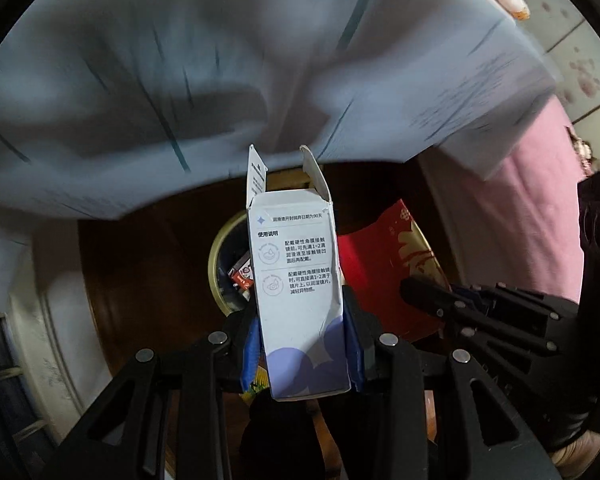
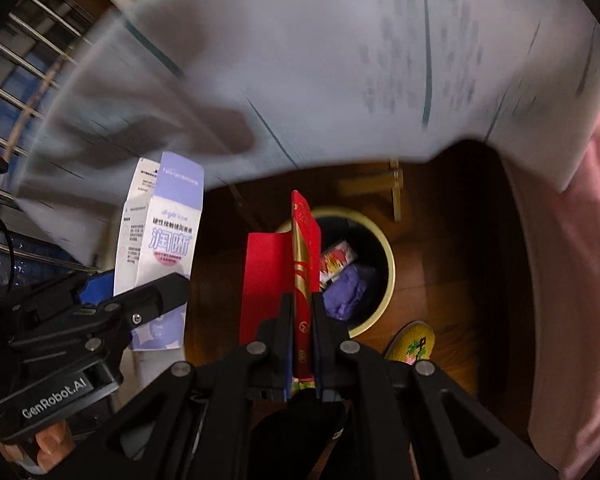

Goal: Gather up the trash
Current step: 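Carry medicine box and red packet down over the bin and open both tools, then raise both tools back toward the table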

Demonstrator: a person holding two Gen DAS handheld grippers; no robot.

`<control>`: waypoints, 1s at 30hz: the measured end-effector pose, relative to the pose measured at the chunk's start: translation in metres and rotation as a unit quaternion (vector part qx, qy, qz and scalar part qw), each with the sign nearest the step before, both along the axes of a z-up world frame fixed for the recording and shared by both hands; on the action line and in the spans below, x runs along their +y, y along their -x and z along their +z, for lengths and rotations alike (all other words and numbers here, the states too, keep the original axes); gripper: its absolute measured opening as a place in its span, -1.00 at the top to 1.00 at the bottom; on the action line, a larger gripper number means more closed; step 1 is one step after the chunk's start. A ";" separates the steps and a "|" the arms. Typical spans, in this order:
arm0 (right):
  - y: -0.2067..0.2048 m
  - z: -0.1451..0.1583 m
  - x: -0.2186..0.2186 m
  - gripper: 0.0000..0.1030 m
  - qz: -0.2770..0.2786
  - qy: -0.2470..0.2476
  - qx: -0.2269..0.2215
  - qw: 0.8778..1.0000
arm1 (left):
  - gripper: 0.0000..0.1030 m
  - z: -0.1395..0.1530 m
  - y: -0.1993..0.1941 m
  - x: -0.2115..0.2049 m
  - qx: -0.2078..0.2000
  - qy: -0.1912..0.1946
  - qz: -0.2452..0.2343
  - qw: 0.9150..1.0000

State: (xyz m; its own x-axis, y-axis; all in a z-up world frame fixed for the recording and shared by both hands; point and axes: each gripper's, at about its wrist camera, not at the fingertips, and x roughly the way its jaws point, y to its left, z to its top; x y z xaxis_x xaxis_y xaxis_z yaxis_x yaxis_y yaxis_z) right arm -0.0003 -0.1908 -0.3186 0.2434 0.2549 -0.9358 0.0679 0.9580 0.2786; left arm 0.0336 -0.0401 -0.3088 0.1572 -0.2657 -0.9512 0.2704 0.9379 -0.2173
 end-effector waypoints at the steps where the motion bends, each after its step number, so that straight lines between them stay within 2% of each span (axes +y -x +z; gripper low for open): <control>1: -0.002 -0.018 -0.001 0.86 0.000 0.001 0.004 1.000 | 0.35 -0.016 -0.002 -0.001 0.004 0.001 0.004 1.000; 6: -0.011 -0.086 -0.005 0.86 -0.007 -0.003 0.026 1.000 | 0.34 -0.084 -0.013 -0.002 0.016 -0.007 0.016 1.000; 10: -0.019 -0.123 -0.011 0.86 -0.017 -0.009 0.032 0.999 | 0.34 -0.119 -0.014 -0.005 0.020 -0.014 0.018 1.000; 13: -0.027 -0.144 -0.014 0.79 -0.027 -0.021 0.034 0.999 | 0.11 -0.136 -0.016 -0.011 0.020 -0.021 0.017 0.999; 14: -0.028 -0.148 -0.015 0.76 -0.029 -0.021 0.037 0.999 | -0.06 -0.140 -0.015 -0.012 0.017 -0.023 0.017 0.999; 15: -0.030 -0.154 -0.016 0.62 -0.031 -0.024 0.043 0.998 | -0.27 -0.142 -0.014 -0.014 0.015 -0.027 0.019 0.999; 16: -0.033 -0.157 -0.016 0.46 -0.033 -0.025 0.047 0.998 | -0.39 -0.145 -0.014 -0.014 0.015 -0.030 0.020 0.999; 17: -0.034 -0.159 -0.017 0.39 -0.035 -0.025 0.048 0.998 | -0.52 -0.146 -0.014 -0.014 0.014 -0.035 0.023 0.999; 19: -0.035 -0.159 -0.017 0.21 -0.041 -0.024 0.044 0.998 | -0.59 -0.146 -0.014 -0.011 0.012 -0.038 0.029 0.999; 23: -0.036 -0.146 -0.016 0.20 -0.036 -0.018 0.039 0.998 | -0.61 -0.136 -0.015 -0.005 0.012 -0.047 0.039 0.998; 30: -0.035 -0.108 -0.013 0.20 -0.023 -0.008 0.037 0.999 | -0.62 -0.088 -0.013 0.019 -0.001 -0.051 0.066 0.996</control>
State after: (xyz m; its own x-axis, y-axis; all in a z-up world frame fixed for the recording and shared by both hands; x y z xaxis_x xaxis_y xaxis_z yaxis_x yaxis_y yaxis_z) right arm 0.0352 -0.2035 -0.4264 0.1851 0.2610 -0.9474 0.1330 0.9486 0.2873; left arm 0.0462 -0.0215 -0.3965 0.1864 -0.1447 -0.9718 0.1428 0.9826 -0.1189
